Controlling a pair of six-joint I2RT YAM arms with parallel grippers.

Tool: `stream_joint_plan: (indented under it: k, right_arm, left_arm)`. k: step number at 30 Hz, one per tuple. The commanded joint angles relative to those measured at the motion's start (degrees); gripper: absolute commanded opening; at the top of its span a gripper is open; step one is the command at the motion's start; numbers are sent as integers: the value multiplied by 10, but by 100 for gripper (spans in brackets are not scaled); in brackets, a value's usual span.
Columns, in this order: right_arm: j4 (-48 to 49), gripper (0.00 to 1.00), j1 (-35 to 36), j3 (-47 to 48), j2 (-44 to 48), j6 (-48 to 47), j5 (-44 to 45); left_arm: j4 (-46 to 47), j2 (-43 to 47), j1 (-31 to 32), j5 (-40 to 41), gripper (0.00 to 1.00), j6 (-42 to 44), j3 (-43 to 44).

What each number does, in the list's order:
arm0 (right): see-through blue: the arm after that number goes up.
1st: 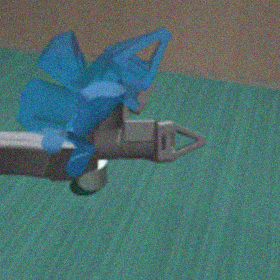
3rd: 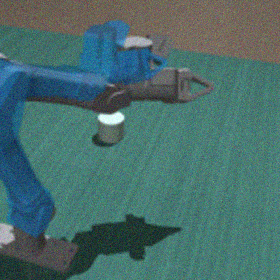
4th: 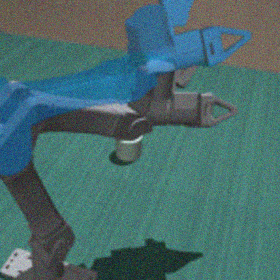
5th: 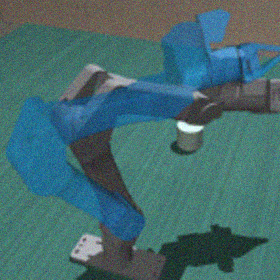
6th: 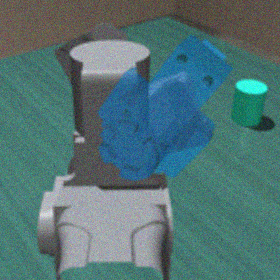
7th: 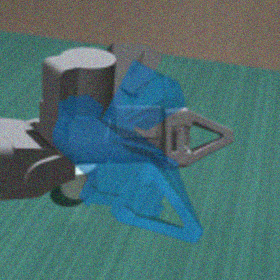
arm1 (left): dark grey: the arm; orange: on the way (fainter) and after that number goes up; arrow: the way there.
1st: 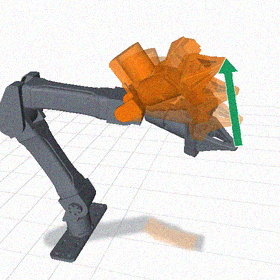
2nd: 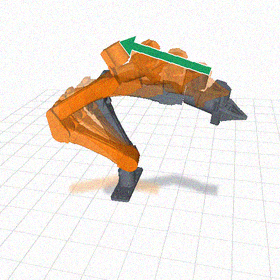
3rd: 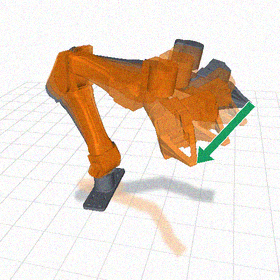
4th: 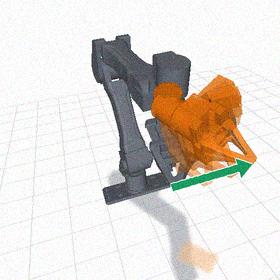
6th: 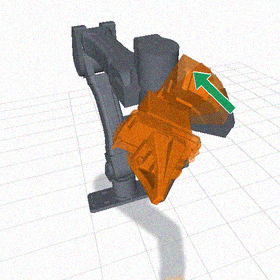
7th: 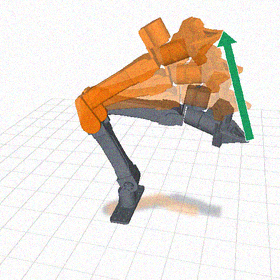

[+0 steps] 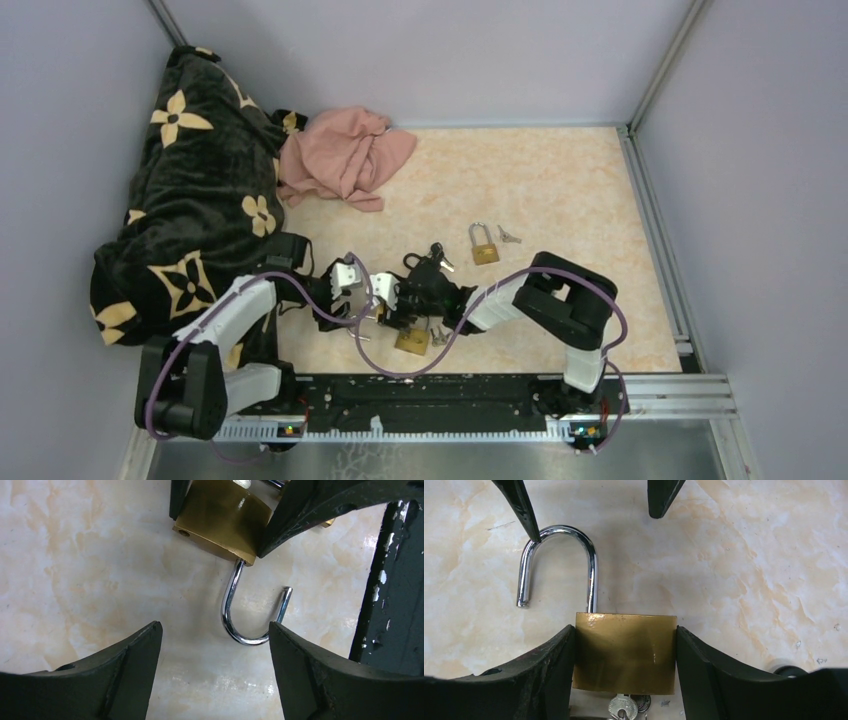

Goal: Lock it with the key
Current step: Pick up the lock from the center of the board.

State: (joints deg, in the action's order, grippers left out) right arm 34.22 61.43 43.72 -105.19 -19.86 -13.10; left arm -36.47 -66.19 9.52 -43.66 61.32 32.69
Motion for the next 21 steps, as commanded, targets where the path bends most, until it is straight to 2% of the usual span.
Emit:
stream_joint_plan:
  k: [1,8,13,16,20,21]
  right_arm:
    - [111,7,-2,-8,60,15,-17]
    - [129,7,-2,-18,68,33,-20]
    - [135,7,-2,-27,88,41,-16]
    - [129,7,-2,-28,107,43,-9]
    - [108,7,-7,-32,124,44,-9]
    - [103,7,-8,-35,125,44,-8]
  left_arm:
    - [42,-22,32,7,82,46,-17]
    - [55,-47,69,11,79,44,-23]
    - [60,-51,74,18,72,36,-23]
    - [54,-52,80,4,71,39,-14]
    - [60,-34,77,-12,73,-61,39]
    - [44,-30,71,-24,73,-64,49]
